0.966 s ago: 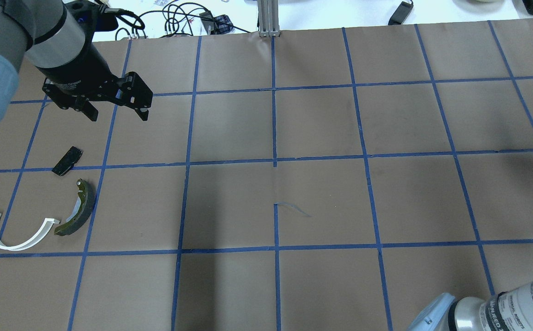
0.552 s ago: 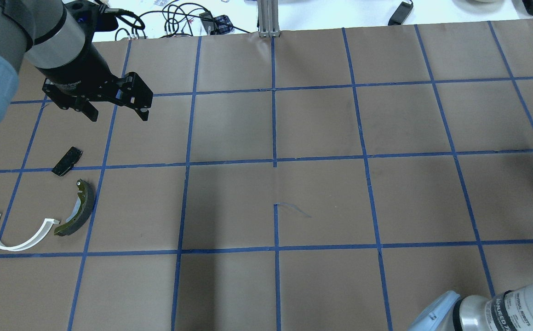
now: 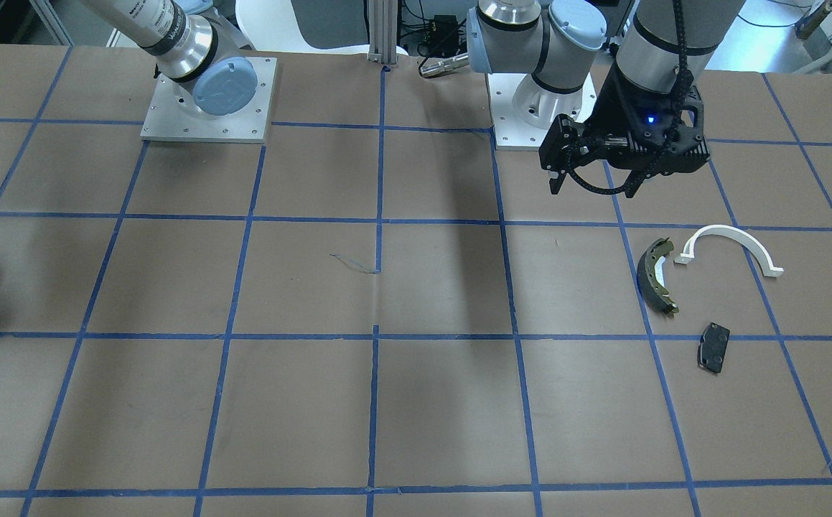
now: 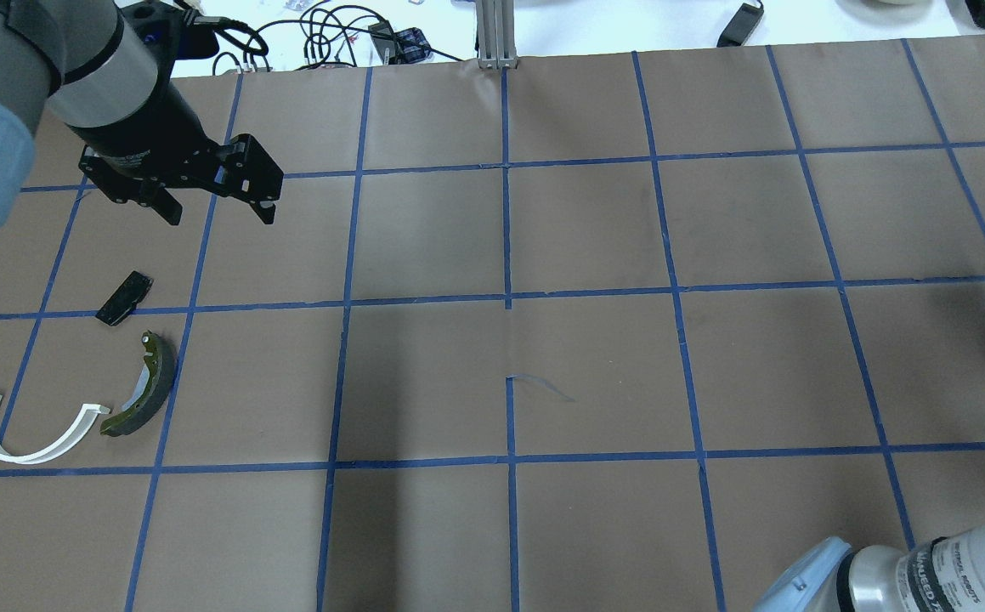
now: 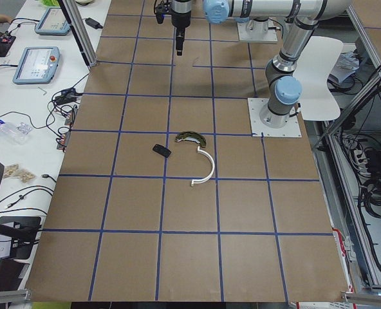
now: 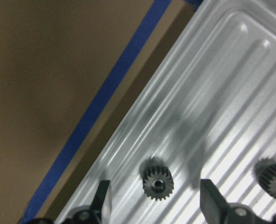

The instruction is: Place bearing gear from tray to pile

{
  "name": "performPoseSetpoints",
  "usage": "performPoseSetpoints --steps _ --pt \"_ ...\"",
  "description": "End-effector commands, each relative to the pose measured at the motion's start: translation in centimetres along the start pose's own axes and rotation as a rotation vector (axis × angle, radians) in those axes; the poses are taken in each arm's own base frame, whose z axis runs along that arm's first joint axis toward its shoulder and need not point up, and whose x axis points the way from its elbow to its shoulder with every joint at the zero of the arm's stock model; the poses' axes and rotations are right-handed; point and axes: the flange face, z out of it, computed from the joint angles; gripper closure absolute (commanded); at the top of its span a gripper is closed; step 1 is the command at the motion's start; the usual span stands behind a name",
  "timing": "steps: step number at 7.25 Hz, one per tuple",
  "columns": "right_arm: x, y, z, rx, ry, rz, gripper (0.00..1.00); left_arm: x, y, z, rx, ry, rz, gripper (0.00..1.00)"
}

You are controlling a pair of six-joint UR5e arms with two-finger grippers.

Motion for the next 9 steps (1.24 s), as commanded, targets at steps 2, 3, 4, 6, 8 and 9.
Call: performPoseSetpoints --steps 2,3,4,6,8,9 --pt "0.0 0.0 -0.1 -0.001 0.004 0.012 0.7 0.0 -0.1 0.2 -0.005 0.001 -0.011 0.0" --pt "0.0 0.0 -0.3 -0.001 0.007 0.014 0.82 0.0 -0.1 0.2 -0.005 0.0 -0.002 0.0" --pt "0.0 0.1 -0.4 -0.007 0.007 0.015 0.88 0.0 -0.2 0.2 -0.003 0.0 0.0 0.0" --pt "-0.5 -0.7 -4.5 -0.016 0.06 0.058 0.88 0.0 -0.2 0.2 -0.003 0.0 0.0 0.0" --pt "-6.4 -6.4 -13.8 -0.01 0.061 0.144 0.87 0.0 -0.1 0.1 0.0 -0.004 0.002 0.0" --pt "-12.0 -12.4 -17.6 -0.007 0.055 0.198 0.86 -0.1 -0.1 0.1 0.0 -0.004 0.0 0.0"
